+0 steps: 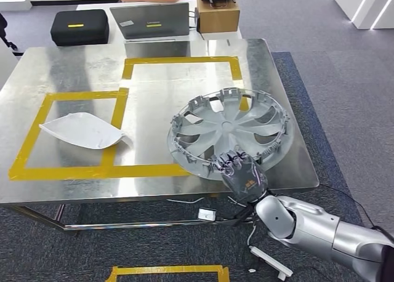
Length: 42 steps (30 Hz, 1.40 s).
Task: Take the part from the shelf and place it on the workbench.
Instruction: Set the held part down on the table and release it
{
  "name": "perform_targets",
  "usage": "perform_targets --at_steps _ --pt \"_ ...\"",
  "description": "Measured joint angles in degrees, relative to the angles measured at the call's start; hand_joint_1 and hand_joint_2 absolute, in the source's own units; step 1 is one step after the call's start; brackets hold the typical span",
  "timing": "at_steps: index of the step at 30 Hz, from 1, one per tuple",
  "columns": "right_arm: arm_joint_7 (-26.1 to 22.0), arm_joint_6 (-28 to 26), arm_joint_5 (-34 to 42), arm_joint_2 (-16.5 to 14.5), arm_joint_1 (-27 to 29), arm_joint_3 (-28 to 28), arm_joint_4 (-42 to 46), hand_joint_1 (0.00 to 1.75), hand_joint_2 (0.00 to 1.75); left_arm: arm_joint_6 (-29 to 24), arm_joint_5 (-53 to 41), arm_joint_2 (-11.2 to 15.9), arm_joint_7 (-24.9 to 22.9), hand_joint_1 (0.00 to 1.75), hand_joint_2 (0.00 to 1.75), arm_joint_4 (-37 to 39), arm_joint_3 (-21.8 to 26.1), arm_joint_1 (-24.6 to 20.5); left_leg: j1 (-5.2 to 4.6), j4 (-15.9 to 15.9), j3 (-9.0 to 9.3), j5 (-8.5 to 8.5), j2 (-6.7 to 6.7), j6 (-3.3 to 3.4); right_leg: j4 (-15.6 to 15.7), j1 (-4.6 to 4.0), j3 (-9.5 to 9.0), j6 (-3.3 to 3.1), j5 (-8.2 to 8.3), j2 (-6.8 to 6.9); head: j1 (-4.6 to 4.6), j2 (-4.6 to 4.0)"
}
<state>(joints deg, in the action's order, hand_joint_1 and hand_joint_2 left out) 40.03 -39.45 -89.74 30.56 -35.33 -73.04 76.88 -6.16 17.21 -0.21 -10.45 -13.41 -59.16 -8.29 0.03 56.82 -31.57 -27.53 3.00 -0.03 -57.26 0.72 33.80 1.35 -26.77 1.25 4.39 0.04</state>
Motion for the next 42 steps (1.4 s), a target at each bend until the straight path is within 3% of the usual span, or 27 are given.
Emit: perform_targets --at_steps 13,17,19,23,42 --pt "0.0 0.0 0.0 1.1 1.4 0.6 -0.7 1.75 1.75 -0.1 -0.6 0.4 -0.1 0.0 1.75 0.1 0.4 0.0 0.0 0.0 0.0 0.0 0.0 0.0 0.0 0.0 0.0 0.01 0.01 -0.01 0.0 0.0" --pt "0.1 0.0 0.0 1.2 1.4 0.7 -0.8 0.0 1.75 -0.1 -0.6 0.4 -0.1 0.0 1.75 0.1 0.4 0.0 0.0 0.0 0.0 0.0 0.0 0.0 0.0 0.0 0.0 0.01 0.01 -0.01 0.0 0.0" --pt "0.1 0.0 0.0 1.2 1.4 0.8 -0.8 0.0 1.75 -0.2 -0.6 0.5 -0.2 0.0 1.75 0.1 0.4 0.0 0.0 0.0 0.0 0.0 0.0 0.0 0.0 0.0 0.0 0.01 0.01 -0.01 0.0 0.0" --pt "0.1 0.0 -0.1 1.3 1.4 1.1 -0.8 0.0 1.75 -0.4 -0.8 0.5 -0.7 0.0 0.0 0.2 0.3 0.0 0.0 0.0 0.01 0.0 0.0 0.0 0.0 0.0 -0.01 0.01 0.01 -0.01 0.0 0.0" --pt "-1.0 0.0 -0.2 1.2 2.1 2.2 -0.3 0.0 1.75 0.7 -1.7 0.6 -1.7 0.0 0.0 0.9 0.3 0.7 -0.01 0.0 0.0 0.0 0.0 0.0 0.0 0.01 -0.01 0.01 0.02 -0.01 0.0 0.0"
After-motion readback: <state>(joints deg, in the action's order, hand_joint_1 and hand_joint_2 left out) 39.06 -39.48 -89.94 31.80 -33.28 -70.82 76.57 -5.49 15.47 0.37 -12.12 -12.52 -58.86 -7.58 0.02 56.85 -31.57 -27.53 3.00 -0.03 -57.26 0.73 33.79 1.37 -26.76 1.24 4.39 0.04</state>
